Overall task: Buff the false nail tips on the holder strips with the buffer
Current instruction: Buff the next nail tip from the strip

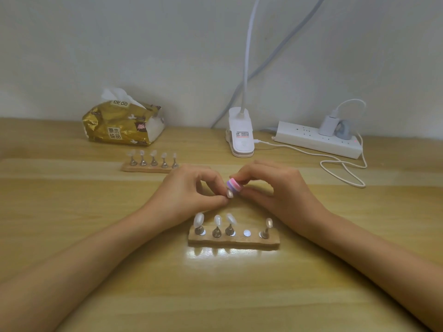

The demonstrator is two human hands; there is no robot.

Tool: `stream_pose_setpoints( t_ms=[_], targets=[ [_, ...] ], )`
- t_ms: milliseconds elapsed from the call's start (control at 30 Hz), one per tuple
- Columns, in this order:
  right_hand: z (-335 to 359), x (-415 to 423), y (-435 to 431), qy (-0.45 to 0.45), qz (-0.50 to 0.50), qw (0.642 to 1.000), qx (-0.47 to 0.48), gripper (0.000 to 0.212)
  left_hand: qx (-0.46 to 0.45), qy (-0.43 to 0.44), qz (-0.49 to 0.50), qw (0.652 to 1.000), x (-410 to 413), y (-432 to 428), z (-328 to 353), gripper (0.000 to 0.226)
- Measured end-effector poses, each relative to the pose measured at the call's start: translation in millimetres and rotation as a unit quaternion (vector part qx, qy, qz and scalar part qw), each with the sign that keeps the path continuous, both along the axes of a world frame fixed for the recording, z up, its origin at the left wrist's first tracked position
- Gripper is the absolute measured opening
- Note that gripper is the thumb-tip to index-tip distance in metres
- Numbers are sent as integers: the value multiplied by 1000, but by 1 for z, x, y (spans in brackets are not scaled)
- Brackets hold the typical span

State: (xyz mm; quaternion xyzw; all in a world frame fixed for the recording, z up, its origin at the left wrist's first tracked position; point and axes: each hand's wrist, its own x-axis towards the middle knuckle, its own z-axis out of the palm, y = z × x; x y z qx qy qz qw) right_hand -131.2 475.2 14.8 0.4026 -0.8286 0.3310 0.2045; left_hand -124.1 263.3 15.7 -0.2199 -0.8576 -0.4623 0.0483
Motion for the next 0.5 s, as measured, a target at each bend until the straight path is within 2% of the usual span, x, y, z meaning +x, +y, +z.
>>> stream_pose_setpoints(
  t_ms=[500],
  targets=[
    [0, 2, 1, 18, 2, 1000, 14, 14, 5, -12, -2, 1000, -1, -1, -2, 13]
  ],
)
